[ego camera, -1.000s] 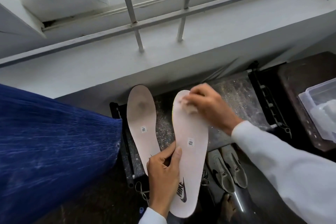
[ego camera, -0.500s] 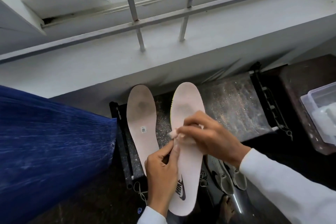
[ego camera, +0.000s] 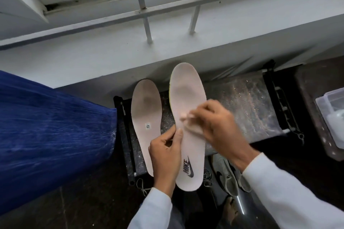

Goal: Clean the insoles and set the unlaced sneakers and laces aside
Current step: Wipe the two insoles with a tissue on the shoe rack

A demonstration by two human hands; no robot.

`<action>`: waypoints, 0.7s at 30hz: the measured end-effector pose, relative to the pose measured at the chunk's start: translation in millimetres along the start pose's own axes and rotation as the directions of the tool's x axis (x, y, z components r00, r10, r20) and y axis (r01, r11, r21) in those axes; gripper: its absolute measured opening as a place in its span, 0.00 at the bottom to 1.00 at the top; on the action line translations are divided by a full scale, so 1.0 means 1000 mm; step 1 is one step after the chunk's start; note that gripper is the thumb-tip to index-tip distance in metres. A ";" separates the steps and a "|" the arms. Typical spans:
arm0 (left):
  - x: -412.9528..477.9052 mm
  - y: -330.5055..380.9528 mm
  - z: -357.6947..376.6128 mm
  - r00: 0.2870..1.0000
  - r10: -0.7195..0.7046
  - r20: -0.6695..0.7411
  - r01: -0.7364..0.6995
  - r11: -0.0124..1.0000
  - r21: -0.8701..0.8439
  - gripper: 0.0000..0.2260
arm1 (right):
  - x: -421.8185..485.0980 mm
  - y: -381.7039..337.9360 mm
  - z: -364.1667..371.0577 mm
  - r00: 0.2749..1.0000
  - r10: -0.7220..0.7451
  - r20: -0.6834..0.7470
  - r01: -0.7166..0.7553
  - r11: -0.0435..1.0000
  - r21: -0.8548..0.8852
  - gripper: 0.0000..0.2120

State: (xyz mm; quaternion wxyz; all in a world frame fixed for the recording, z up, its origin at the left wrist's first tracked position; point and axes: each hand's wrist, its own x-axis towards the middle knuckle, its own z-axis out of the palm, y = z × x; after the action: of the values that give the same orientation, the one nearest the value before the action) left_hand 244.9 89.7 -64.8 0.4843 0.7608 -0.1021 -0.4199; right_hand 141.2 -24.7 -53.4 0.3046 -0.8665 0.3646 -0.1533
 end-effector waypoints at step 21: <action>0.031 -0.037 0.026 0.986 -0.073 -0.148 0.106 0.967 0.231 0.09 | -0.114 -0.001 0.003 0.960 0.278 0.020 -0.271 0.913 0.306 0.07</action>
State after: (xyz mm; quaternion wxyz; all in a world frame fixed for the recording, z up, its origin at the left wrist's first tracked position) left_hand 235.8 73.8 -116.6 0.3760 0.8444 -0.0835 -0.3723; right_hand 65.6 59.8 -60.0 0.4490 -0.7472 0.4580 -0.1739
